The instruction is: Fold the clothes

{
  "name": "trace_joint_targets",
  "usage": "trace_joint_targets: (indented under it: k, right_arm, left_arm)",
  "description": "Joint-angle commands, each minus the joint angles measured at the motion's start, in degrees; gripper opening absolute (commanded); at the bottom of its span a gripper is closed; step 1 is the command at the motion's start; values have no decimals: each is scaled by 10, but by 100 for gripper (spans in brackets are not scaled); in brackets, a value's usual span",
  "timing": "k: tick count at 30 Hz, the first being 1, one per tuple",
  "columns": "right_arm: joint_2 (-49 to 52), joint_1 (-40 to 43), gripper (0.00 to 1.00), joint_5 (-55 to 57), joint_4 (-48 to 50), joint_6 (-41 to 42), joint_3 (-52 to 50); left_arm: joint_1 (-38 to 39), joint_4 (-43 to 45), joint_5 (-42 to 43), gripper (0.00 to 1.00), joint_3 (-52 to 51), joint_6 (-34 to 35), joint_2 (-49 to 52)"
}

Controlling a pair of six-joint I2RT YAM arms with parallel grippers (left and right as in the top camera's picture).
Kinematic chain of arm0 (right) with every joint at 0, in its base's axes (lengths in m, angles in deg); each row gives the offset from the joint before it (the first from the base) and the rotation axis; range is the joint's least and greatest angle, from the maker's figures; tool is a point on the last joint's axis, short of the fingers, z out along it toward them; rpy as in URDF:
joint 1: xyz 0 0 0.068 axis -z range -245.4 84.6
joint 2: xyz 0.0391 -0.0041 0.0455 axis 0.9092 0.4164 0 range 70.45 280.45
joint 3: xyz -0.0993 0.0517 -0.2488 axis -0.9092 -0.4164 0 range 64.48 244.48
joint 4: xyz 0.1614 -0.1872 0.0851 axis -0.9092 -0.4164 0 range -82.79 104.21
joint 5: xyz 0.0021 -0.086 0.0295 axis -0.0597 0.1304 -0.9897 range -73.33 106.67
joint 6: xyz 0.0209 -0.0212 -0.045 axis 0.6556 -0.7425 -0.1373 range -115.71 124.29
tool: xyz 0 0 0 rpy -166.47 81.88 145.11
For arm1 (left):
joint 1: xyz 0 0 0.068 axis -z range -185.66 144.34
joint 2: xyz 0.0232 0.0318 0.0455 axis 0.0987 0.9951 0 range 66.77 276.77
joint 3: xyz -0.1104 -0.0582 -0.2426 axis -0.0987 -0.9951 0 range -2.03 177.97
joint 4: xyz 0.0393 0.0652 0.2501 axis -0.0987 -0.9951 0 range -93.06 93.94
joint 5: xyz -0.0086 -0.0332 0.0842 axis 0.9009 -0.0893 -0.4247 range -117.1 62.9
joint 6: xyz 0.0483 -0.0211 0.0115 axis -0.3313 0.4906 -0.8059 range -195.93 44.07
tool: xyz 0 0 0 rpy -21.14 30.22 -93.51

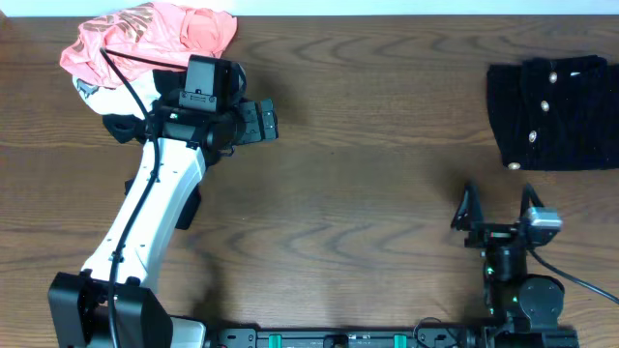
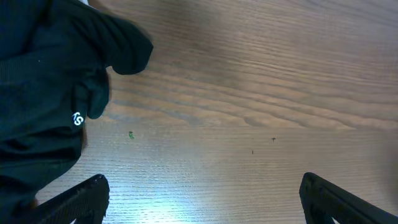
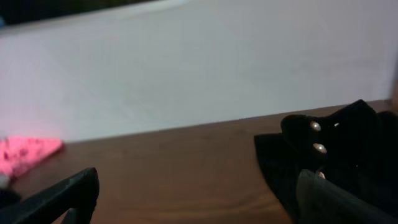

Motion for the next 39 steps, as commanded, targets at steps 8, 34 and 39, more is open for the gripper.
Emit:
trace_joint_targets:
  k: [8,34,39]
  right_arm:
    - [-24,-10,99,12,-16,-54,-46]
    - [-26,-10,99,12,-59,-84,-46]
    - [-26,-10,99,12,-59,-84,-46]
  left_arm:
    - [2,-1,-5,98,-5,-1,3]
    - [2,-1,-5,98,-5,-1,3]
    - [2,-1,-5,98,-5,-1,3]
